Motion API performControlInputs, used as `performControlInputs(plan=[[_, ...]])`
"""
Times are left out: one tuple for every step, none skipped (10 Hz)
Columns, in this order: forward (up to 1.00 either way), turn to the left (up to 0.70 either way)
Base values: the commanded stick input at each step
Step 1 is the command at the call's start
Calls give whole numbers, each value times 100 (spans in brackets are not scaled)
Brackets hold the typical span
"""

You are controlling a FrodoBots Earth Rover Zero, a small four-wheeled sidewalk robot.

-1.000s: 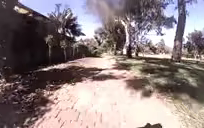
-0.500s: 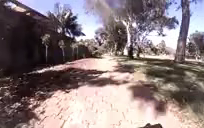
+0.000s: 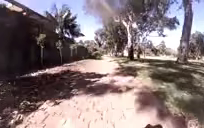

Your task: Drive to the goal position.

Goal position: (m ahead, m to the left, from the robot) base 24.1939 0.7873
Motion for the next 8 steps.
performControlInputs(plan=[[70,0],[70,0],[70,0],[70,0],[70,0],[70,0],[70,0],[70,0]])
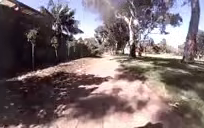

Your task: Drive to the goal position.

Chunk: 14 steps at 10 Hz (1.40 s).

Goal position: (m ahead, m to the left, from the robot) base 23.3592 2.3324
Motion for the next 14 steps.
performControlInputs(plan=[[70,0],[70,0],[70,0],[70,0],[70,0],[70,0],[70,0],[70,0],[70,0],[70,0],[70,0],[70,0],[70,0],[70,0]])
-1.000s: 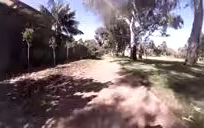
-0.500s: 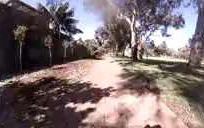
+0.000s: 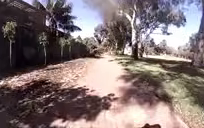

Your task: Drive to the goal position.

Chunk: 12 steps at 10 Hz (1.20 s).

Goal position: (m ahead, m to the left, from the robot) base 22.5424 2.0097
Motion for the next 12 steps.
performControlInputs(plan=[[70,0],[70,0],[70,0],[70,0],[70,0],[70,-33],[70,-28],[70,-22],[70,0],[70,0],[70,0],[70,0]])
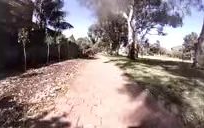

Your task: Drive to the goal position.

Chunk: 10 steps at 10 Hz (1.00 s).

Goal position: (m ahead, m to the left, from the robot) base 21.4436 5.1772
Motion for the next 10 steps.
performControlInputs(plan=[[70,0],[70,0],[70,0],[70,0],[70,0],[70,0],[70,0],[70,0],[70,0],[70,0]])
